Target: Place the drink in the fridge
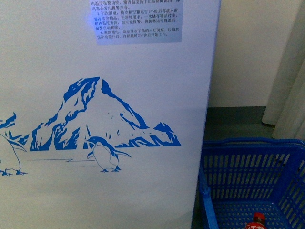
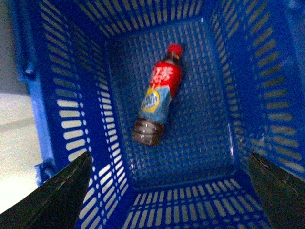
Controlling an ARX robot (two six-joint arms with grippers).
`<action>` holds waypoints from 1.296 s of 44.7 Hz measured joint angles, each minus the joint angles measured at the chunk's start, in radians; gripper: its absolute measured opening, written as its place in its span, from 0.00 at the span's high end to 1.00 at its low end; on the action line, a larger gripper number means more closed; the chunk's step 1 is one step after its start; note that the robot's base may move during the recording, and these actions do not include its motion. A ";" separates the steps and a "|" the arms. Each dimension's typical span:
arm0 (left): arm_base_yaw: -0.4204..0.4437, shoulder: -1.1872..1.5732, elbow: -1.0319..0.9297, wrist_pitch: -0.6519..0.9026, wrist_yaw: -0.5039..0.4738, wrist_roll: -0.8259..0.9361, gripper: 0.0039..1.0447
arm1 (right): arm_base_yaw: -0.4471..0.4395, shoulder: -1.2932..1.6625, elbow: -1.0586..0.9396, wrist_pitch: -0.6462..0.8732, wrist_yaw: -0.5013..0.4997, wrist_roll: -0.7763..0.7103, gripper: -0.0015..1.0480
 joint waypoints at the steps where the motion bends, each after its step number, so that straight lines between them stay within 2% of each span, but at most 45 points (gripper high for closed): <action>1: 0.000 0.000 0.000 0.000 0.000 0.000 0.08 | 0.009 0.043 0.012 0.007 0.004 0.025 0.07; 9: 0.000 0.000 0.000 0.000 0.000 0.000 0.08 | 0.085 0.428 0.183 0.099 0.007 0.217 0.07; 19: 0.000 0.000 0.000 0.000 0.000 0.000 0.08 | 0.061 0.838 0.426 0.081 0.057 0.362 0.07; 42: 0.000 0.000 0.000 0.000 0.000 0.000 0.08 | 0.011 1.241 0.792 -0.036 0.066 0.457 0.07; 58: 0.000 0.000 0.000 0.000 0.000 0.000 0.08 | 0.037 1.355 0.929 -0.064 0.053 0.469 0.07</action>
